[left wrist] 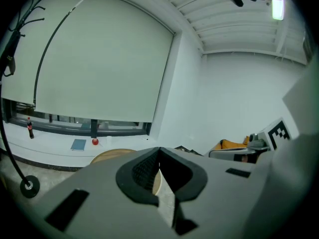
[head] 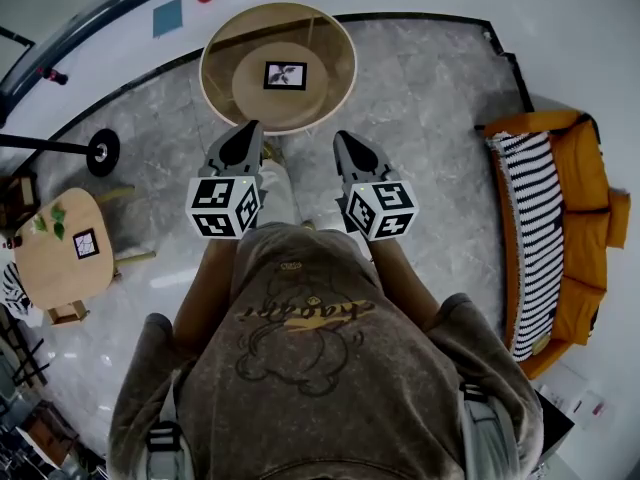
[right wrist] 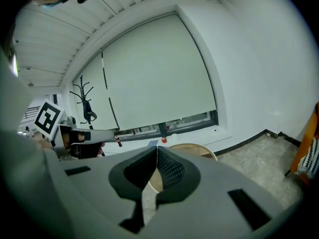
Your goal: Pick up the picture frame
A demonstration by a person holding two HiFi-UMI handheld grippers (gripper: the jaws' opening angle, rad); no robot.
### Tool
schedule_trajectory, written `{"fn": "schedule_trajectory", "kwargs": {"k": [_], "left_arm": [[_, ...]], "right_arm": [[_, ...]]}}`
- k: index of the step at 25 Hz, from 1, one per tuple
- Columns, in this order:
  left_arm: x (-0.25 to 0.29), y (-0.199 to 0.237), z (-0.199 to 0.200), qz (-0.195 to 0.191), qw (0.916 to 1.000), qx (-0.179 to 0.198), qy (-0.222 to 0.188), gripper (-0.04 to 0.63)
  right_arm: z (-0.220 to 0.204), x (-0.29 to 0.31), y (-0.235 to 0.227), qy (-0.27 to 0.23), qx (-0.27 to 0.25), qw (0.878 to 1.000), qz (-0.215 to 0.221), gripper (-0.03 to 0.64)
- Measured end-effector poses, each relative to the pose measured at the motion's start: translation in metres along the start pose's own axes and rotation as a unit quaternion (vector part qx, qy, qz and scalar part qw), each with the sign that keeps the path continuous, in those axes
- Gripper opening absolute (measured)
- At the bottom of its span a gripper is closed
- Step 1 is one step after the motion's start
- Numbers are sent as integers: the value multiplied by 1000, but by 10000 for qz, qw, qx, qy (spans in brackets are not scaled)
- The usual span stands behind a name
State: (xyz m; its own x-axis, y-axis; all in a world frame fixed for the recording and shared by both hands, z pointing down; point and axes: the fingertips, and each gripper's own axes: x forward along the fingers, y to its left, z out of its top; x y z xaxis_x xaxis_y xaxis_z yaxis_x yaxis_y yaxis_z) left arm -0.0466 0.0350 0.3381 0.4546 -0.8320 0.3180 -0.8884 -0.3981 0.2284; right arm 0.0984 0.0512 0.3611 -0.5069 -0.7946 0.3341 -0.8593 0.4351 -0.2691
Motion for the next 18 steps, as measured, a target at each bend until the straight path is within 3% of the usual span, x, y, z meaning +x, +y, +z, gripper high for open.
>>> {"fn": "schedule_trajectory", "kwargs": {"k": [18], "left_arm": [[103,74,45,-118,9994,-33,310,17]], "right_arm": [[47,117,-39,157,207,9996,-139,20]]}}
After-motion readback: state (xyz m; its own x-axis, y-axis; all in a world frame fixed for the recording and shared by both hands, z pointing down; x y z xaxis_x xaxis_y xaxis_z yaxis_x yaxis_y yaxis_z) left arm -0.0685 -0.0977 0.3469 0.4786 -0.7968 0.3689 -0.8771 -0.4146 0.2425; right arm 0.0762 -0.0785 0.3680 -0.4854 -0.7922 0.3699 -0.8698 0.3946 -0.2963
